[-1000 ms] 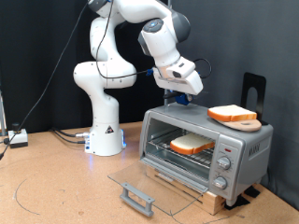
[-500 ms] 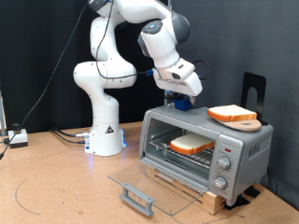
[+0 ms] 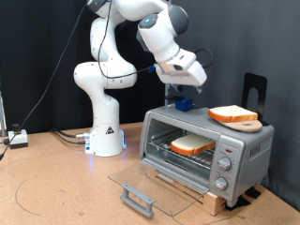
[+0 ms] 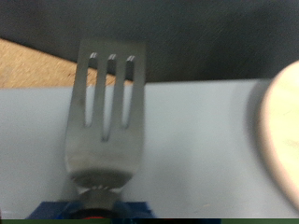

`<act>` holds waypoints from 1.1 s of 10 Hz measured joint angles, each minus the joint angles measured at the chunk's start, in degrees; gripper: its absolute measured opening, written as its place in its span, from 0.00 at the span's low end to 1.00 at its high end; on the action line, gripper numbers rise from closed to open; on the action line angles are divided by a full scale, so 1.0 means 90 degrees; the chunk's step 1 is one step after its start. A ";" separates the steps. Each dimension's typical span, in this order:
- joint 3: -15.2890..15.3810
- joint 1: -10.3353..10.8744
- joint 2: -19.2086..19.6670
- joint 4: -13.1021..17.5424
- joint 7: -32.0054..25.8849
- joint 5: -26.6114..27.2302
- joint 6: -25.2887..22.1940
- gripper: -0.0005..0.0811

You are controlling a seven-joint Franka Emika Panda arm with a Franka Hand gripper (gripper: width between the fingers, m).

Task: Make a piece of toast with the oven

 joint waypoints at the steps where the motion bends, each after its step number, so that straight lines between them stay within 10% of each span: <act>1: -0.0116 0.0015 -0.0137 0.0023 -0.0025 0.0005 -0.0129 0.99; 11: -0.1300 -0.1268 0.0081 0.0095 -0.0289 -0.1441 -0.0191 0.99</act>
